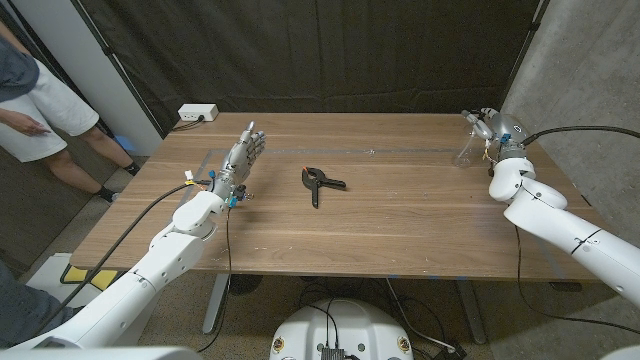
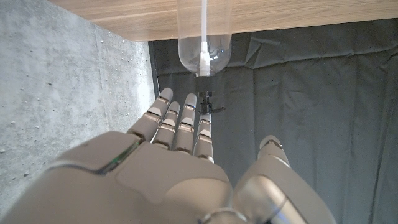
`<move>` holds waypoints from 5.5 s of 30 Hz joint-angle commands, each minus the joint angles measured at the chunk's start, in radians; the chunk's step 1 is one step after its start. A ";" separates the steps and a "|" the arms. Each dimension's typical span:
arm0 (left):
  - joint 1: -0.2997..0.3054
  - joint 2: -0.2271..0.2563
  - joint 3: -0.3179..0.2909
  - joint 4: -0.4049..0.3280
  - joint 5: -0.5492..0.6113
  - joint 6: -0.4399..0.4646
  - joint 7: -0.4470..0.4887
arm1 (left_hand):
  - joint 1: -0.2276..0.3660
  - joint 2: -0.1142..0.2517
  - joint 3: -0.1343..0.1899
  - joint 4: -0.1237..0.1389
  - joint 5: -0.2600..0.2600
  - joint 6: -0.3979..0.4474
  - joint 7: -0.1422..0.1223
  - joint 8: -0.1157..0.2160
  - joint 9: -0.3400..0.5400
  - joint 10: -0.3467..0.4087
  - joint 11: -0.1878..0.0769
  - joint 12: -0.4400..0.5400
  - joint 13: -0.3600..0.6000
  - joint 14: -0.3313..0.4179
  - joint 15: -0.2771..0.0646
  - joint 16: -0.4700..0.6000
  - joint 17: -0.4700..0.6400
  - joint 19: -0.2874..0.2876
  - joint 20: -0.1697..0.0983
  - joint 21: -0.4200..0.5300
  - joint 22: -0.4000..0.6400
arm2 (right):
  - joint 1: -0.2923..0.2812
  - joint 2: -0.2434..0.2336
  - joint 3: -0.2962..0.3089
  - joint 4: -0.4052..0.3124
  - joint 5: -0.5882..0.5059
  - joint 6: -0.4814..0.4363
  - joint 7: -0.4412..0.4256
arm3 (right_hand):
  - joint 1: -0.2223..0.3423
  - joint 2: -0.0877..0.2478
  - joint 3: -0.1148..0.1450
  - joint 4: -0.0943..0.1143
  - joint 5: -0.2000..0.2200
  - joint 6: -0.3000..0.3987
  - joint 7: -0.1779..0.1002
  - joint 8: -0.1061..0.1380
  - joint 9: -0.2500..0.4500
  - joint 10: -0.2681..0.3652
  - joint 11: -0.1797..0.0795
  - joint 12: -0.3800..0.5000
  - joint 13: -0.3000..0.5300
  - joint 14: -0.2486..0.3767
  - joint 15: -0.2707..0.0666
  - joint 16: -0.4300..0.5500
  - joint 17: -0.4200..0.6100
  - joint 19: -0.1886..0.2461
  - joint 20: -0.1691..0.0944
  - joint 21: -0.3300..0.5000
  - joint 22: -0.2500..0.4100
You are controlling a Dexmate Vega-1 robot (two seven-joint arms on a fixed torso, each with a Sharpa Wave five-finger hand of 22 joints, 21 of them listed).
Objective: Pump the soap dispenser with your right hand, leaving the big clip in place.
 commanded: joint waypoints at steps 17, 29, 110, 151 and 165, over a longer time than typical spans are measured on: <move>-0.010 0.001 0.003 0.001 0.002 -0.002 -0.009 | 0.004 0.005 -0.007 0.001 -0.001 0.004 -0.002 -0.001 0.004 0.002 -0.003 -0.005 0.004 0.000 -0.005 0.001 0.006 0.000 0.004 0.001 0.004 | -0.010 -0.017 0.040 -0.043 -0.013 0.005 -0.019 | -0.002 0.004 -0.004 0.000 0.002 0.155 0.029 -0.012 0.017 -0.006 0.002 -0.008 0.006 0.003 0.010 -0.002 0.003 0.000 0.003 -0.004 0.004; -0.018 -0.003 0.008 0.007 0.003 0.000 -0.013 | 0.005 0.006 -0.008 0.001 -0.002 0.006 -0.001 -0.001 0.004 0.002 -0.005 -0.005 0.004 0.000 -0.004 0.001 0.006 0.000 0.005 0.002 0.004 | -0.003 -0.026 0.054 -0.037 -0.008 0.009 -0.008 | 0.001 0.005 -0.003 -0.001 0.001 0.131 0.032 -0.025 0.017 -0.010 0.004 -0.012 0.006 0.001 0.014 -0.002 0.003 -0.003 0.008 -0.006 0.004; -0.076 -0.010 0.026 0.058 0.004 -0.006 -0.062 | 0.012 0.013 -0.022 0.003 -0.005 0.002 -0.002 -0.004 0.005 0.002 -0.002 -0.007 0.004 0.000 0.000 0.001 0.005 -0.002 0.003 0.003 0.004 | -0.151 0.151 0.212 -0.004 0.125 0.703 -0.072 | 0.012 0.008 0.000 -0.007 0.000 0.021 0.026 -0.059 0.016 -0.027 0.013 -0.025 0.008 -0.003 0.013 0.002 0.003 0.005 0.008 -0.006 0.005; -0.030 0.023 0.007 0.013 0.001 -0.014 -0.064 | 0.017 0.017 -0.029 0.003 -0.007 0.002 0.000 -0.004 0.005 -0.001 0.003 -0.008 0.004 -0.002 0.000 0.000 0.006 -0.004 0.000 0.002 0.004 | -0.080 0.317 0.151 0.241 0.686 0.956 0.419 | -0.001 -0.001 -0.010 -0.002 0.000 -0.002 0.059 -0.062 0.014 -0.035 0.034 -0.030 0.008 -0.004 0.026 0.000 0.006 0.021 0.009 -0.004 0.005; -0.024 0.029 0.007 0.000 -0.003 0.005 -0.057 | 0.018 0.018 -0.032 0.003 -0.008 -0.005 0.001 -0.007 0.005 -0.004 0.012 -0.010 0.004 -0.006 0.006 -0.001 0.006 -0.007 -0.006 0.002 0.004 | -0.067 0.322 0.137 0.255 0.726 0.944 0.442 | -0.009 -0.006 -0.016 0.000 0.001 -0.018 0.073 -0.064 0.014 -0.037 0.040 -0.031 0.008 -0.002 0.028 0.001 0.006 0.024 0.007 -0.004 0.004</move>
